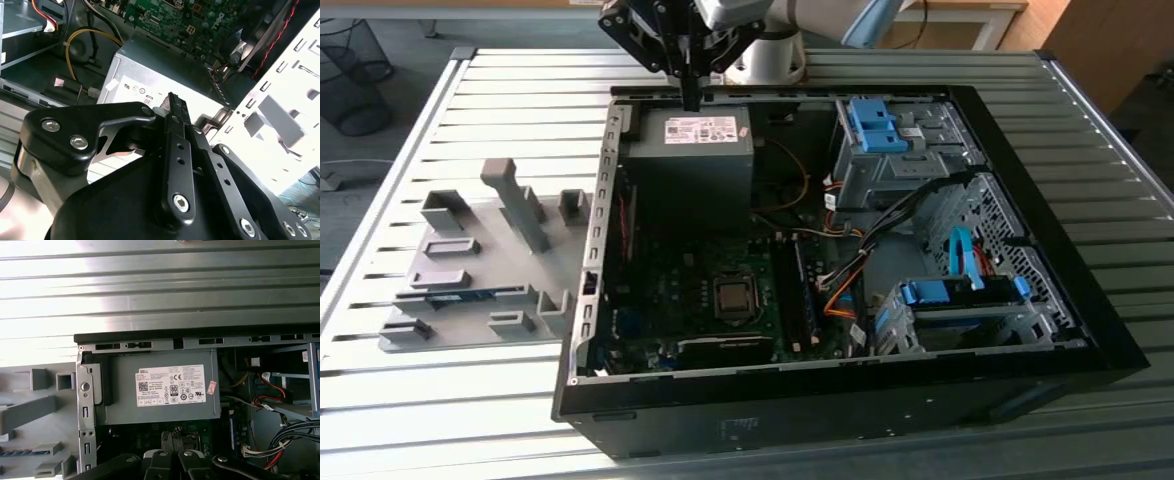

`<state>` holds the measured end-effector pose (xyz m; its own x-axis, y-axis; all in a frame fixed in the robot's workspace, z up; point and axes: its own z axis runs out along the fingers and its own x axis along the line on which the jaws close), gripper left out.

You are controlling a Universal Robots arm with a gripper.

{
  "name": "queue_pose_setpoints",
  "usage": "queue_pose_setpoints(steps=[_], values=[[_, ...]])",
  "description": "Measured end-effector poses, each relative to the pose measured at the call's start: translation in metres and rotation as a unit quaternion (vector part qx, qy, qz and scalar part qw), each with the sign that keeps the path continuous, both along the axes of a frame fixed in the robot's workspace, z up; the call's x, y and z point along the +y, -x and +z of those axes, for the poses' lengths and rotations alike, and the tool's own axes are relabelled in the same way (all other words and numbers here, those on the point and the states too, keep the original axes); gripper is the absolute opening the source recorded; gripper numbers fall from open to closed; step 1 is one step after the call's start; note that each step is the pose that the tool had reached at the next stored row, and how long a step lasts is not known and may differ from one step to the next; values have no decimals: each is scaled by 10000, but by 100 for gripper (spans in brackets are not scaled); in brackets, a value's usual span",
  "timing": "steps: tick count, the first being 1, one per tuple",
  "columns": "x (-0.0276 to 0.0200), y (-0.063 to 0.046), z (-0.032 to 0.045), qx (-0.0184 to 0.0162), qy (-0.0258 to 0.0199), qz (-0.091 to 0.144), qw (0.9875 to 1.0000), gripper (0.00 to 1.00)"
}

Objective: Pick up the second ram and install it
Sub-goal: 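Reach for the second ram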

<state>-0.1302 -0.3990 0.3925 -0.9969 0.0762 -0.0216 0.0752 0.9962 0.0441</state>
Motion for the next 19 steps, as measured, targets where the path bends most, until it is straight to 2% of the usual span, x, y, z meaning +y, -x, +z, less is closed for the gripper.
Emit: queue_pose_setpoints(steps=[19], values=[[1, 168, -4, 0, 0, 0, 10000, 10]])
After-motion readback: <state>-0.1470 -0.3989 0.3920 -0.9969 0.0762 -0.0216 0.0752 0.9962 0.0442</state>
